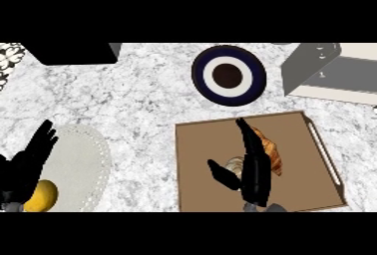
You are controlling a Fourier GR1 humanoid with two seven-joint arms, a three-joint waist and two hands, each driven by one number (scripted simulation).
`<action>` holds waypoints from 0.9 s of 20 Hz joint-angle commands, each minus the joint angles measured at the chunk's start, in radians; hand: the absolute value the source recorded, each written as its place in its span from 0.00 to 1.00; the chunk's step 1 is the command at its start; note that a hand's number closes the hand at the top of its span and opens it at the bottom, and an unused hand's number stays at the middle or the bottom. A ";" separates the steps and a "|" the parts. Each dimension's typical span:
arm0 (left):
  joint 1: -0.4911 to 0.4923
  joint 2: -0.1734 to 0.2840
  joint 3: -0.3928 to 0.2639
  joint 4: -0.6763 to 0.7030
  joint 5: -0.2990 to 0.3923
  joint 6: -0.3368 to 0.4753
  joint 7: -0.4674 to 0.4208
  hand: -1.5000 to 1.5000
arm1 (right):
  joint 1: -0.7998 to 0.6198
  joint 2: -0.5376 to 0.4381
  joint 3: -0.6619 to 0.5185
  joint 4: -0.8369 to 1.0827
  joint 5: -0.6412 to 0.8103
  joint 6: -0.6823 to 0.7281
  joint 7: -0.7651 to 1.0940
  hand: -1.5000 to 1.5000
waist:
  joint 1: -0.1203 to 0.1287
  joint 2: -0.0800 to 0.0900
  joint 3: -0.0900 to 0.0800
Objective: Pick the cupcake from the tray and place it in the tiered shelf
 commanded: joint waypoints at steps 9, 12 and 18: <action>0.013 0.001 0.017 0.011 0.008 -0.022 -0.017 0.50 | 0.009 -0.026 0.068 -0.049 0.373 0.594 0.543 0.00 | 0.010 0.004 -0.005; 0.021 -0.003 0.005 0.001 0.001 -0.029 -0.024 0.50 | -0.009 -0.003 0.109 -0.093 0.401 0.795 0.671 0.00 | 0.024 0.004 -0.002; 0.008 0.008 0.015 -0.013 -0.005 -0.030 -0.005 0.50 | -0.075 0.040 0.101 -0.287 0.403 1.183 0.881 0.00 | 0.030 0.009 0.006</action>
